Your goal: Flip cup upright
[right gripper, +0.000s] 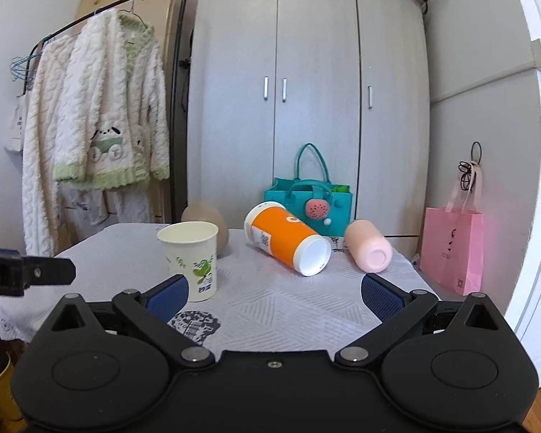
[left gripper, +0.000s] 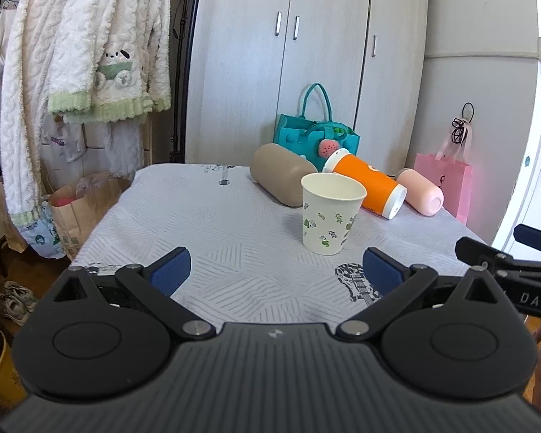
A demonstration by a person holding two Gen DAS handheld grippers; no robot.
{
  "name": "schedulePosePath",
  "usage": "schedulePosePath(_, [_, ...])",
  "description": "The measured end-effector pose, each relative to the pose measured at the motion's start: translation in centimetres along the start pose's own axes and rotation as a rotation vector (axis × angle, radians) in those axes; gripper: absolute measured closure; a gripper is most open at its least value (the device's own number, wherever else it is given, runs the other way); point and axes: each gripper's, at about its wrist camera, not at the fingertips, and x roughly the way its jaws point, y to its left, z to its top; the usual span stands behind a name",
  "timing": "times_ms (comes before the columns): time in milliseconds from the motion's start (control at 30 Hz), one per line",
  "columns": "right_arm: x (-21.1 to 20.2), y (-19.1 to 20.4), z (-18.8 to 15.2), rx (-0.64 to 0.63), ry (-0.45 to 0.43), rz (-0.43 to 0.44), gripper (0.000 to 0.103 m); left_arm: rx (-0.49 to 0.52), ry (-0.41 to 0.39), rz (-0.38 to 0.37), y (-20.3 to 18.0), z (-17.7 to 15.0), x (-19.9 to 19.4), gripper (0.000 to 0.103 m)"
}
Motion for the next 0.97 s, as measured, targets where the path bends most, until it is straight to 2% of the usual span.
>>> schedulePosePath(167, [0.6,0.1,-0.4,-0.014,0.001,-0.023,0.000,-0.015,-0.021,-0.001,0.4,-0.6,0.7,0.000])
schedulePosePath(267, [1.0,0.1,-0.6,-0.016,0.009,-0.022,0.000,-0.027,0.006,0.049,0.5,-0.7,1.4,0.000])
schedulePosePath(400, [1.4,0.3,-0.6,-0.018,0.023,-0.021,0.000,-0.038,0.019,0.079,0.9,-0.9,1.8,0.000])
schedulePosePath(567, [1.2,0.6,-0.7,-0.020,0.035,-0.027,0.000,0.015,-0.027,0.112,0.5,-1.2,1.4,0.000])
schedulePosePath(967, [0.7,0.4,-0.6,-0.002,0.038,-0.021,0.000,0.073,-0.028,0.106,-0.4,-1.0,0.7,0.000])
